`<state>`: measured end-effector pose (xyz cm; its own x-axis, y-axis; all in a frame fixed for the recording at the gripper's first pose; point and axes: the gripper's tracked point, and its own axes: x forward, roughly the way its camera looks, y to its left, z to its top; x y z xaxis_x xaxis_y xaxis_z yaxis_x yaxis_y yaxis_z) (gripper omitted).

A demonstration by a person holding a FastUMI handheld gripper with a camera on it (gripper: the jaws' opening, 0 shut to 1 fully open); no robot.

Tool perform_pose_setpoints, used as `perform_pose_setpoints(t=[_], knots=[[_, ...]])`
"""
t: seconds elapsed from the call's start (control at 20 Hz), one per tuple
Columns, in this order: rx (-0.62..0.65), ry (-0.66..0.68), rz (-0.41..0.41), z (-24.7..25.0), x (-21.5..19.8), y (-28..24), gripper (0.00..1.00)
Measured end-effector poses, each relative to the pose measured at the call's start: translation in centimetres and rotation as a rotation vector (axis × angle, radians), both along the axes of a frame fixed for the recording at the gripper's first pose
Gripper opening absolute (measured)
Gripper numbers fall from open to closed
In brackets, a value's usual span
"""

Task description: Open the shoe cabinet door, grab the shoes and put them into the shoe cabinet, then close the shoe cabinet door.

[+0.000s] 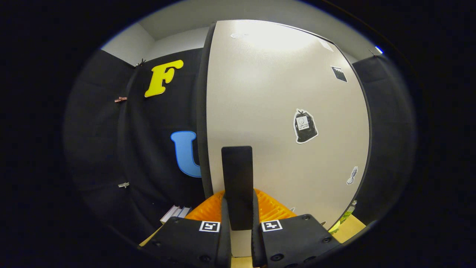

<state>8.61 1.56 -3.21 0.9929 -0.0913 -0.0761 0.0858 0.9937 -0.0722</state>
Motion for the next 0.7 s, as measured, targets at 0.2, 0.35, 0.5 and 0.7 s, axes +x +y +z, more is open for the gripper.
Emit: perform_pose_setpoints(t=[0.2, 0.35, 0.5, 0.7], knots=[[-0.004, 0.008, 0.032, 0.2, -3.2, -0.3, 0.25], [0.002, 0.014, 0.061, 0.6, -5.7, -0.9, 0.25], [0.014, 0.024, 0.101, 1.0, -7.5, -1.1, 0.25], [0.021, 0.037, 0.146, 1.2, -10.8, -2.7, 0.25]])
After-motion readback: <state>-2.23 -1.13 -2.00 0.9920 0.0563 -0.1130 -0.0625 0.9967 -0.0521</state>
